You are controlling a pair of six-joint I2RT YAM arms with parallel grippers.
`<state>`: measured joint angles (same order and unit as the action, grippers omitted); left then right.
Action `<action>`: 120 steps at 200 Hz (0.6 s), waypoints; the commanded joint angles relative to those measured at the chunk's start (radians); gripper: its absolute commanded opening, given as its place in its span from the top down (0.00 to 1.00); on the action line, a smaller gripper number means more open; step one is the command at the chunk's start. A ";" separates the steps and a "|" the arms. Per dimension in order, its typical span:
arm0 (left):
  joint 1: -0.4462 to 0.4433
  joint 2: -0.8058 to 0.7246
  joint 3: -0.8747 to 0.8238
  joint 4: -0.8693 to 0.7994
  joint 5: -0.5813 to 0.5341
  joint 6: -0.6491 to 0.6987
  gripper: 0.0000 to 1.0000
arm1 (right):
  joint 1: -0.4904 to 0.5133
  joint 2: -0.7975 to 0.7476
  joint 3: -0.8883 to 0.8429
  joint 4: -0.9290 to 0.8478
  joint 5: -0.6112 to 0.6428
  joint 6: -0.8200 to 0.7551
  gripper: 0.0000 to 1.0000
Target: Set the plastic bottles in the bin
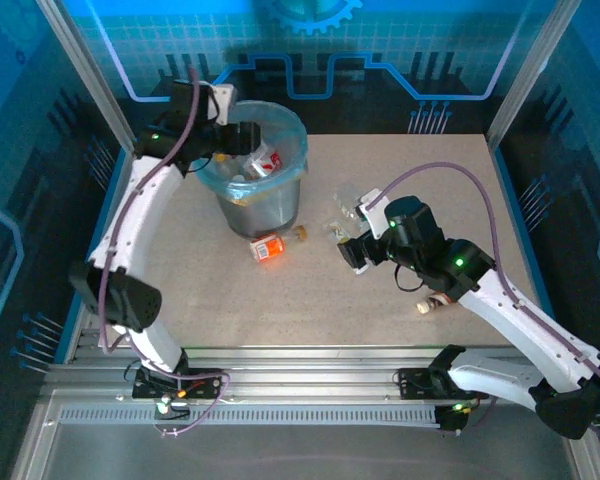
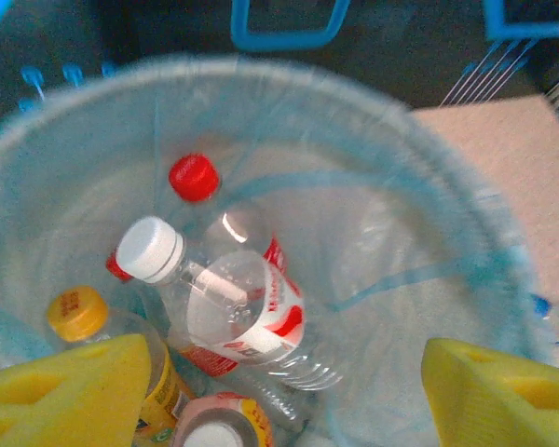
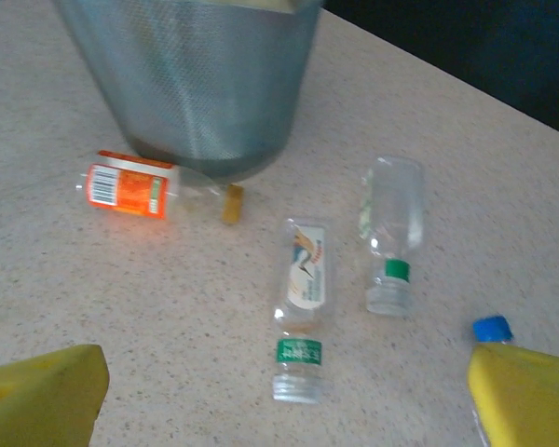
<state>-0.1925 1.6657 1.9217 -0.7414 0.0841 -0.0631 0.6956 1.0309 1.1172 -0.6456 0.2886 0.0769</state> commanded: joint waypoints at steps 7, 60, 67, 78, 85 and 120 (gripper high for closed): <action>0.000 -0.135 -0.038 0.067 0.039 -0.048 0.23 | -0.083 0.015 0.069 -0.134 0.188 0.202 0.00; -0.201 -0.344 -0.190 0.178 -0.079 0.020 0.23 | -0.462 -0.017 -0.051 -0.240 0.169 0.582 0.00; -0.244 -0.359 -0.209 0.191 -0.098 0.030 0.23 | -0.509 -0.045 -0.095 -0.224 0.135 0.621 0.00; -0.306 -0.371 -0.238 0.206 -0.103 0.034 0.23 | -0.590 -0.087 -0.168 -0.197 0.088 0.682 0.00; -0.346 -0.373 -0.253 0.211 -0.102 0.033 0.23 | -0.642 -0.109 -0.212 -0.184 0.060 0.718 0.00; -0.505 -0.333 -0.318 0.244 -0.113 0.033 0.23 | -0.793 -0.132 -0.370 -0.137 -0.036 0.809 0.00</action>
<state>-0.6262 1.3010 1.6432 -0.5426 0.0017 -0.0490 -0.0334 0.9031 0.8165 -0.8192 0.3443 0.7490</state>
